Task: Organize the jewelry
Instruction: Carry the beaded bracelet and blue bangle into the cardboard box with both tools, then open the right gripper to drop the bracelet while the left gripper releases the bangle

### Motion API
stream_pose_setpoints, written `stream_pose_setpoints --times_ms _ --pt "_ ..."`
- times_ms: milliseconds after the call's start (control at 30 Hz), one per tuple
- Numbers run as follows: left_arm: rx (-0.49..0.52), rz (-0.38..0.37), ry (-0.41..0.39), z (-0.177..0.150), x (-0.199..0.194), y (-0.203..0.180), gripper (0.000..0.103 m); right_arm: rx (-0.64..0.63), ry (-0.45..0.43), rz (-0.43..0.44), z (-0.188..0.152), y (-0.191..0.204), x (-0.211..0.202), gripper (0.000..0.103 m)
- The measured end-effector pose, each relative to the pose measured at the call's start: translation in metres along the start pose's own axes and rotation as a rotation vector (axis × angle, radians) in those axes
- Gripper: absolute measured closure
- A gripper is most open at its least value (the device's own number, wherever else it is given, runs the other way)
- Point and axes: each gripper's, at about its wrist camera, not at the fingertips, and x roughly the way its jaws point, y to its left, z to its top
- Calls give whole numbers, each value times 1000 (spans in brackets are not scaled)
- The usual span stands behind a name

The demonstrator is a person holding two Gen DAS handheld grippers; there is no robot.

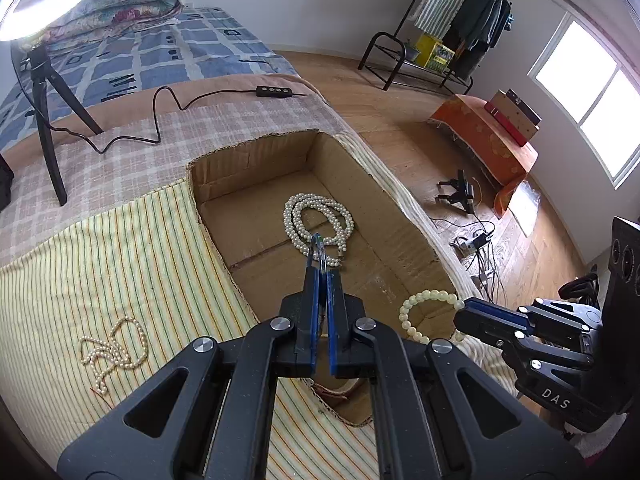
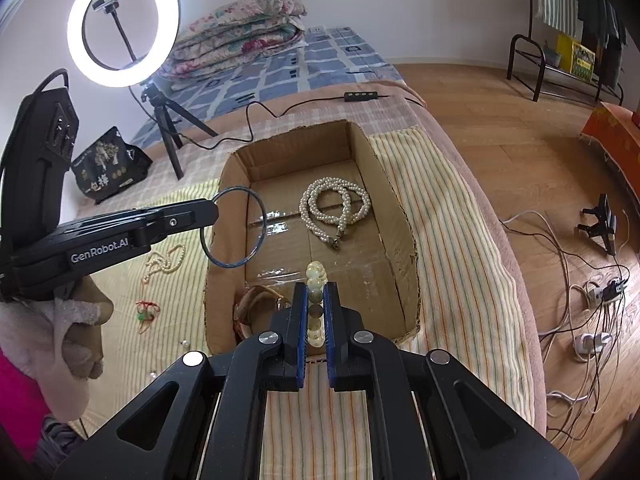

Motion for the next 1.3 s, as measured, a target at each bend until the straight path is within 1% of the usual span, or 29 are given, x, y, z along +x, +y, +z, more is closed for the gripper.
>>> stream_pose_setpoints --times_ms 233,400,433,500,533,800,1000,1033,1100,1133,1167,1267,1300 --pt "5 16 6 2 4 -2 102 -10 9 7 0 2 3 97" --pt "6 28 -12 5 0 -1 102 -26 11 -11 -1 6 4 96" --pt "7 28 -13 6 -1 0 102 -26 12 -13 -1 7 4 95" --pt "9 35 -15 6 -3 2 102 -26 14 -18 -2 7 5 88" --pt "7 37 -16 6 -4 3 102 -27 14 -20 -1 7 5 87" --pt "3 54 -25 3 -17 12 102 -29 10 -30 -2 9 3 87" --pt "-4 67 -41 -1 -36 21 102 -36 -2 -28 -1 16 -1 86" --pt "-5 70 -44 -2 -40 23 102 -38 -5 -25 -1 18 -2 84" --pt "-9 78 -53 -4 -50 29 102 -47 -16 -19 -1 24 -6 72" --pt "-10 82 -58 -4 -55 31 102 -52 -22 -16 -2 26 -7 70" --pt "-11 88 -64 -5 -61 35 102 -59 -27 -13 -1 29 -9 68" --pt "-15 110 -78 -9 -78 47 102 -82 -40 1 -1 40 -13 68" --pt "-19 115 -81 -10 -84 50 102 -88 -43 5 -1 42 -13 66"
